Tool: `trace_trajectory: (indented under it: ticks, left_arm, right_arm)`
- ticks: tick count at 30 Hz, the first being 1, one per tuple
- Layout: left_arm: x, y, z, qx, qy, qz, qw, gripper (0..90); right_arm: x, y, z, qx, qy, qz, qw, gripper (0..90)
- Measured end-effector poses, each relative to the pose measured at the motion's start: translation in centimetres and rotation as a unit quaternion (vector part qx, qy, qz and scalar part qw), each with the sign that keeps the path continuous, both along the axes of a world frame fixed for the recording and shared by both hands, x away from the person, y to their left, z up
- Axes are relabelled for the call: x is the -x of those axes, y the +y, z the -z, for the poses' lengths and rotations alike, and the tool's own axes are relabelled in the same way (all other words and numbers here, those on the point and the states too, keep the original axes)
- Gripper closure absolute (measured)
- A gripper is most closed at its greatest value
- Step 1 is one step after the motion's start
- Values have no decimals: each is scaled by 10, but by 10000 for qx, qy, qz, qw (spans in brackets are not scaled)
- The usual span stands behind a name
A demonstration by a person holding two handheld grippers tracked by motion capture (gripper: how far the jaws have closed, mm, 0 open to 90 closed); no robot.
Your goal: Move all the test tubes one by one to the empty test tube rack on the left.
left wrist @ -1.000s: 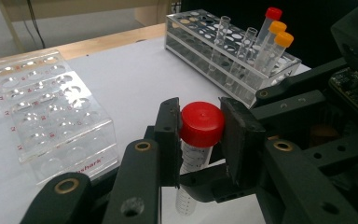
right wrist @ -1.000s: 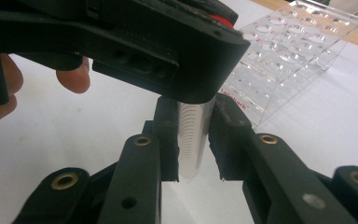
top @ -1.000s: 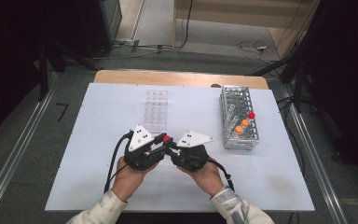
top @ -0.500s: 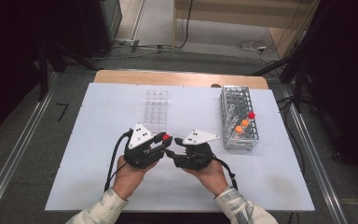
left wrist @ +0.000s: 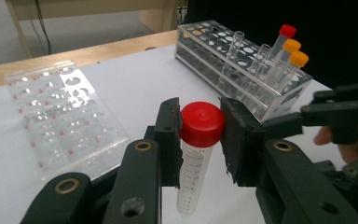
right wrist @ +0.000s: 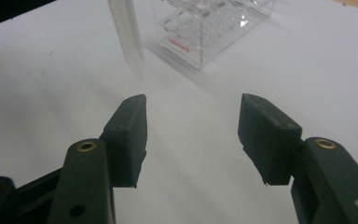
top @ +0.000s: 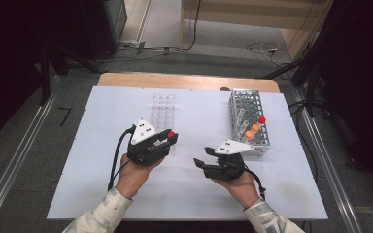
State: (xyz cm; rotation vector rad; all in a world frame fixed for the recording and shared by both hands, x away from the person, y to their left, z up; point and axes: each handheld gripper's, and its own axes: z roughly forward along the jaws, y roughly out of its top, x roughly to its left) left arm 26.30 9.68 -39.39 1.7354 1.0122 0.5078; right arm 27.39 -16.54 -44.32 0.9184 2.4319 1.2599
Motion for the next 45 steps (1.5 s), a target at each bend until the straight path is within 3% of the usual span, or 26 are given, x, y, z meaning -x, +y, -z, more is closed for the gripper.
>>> trace_trajectory:
  ticks: [10,16,19,28,34,45]
  left_arm:
    - [-25,7,-17,23,-22,-239,9997,694]
    - [-34,10,-26,85,-84,-359,9993,694]
    - [-38,10,-31,-11,-140,-420,9990,694]
    - [-60,9,-36,-127,-217,-678,9974,694]
    - [-73,9,-36,-84,-253,-809,9964,694]
    - [-89,2,-21,-170,-309,-928,9951,694]
  right_arm:
    - [14,-44,1,-91,40,266,9996,408]
    - [19,-60,3,-116,67,423,9990,408]
    - [20,-66,2,-122,66,474,9988,408]
    - [20,-74,3,-143,56,562,9983,410]
    - [21,-75,2,-185,37,568,9982,412]
    - [21,-76,1,-203,38,571,9982,412]
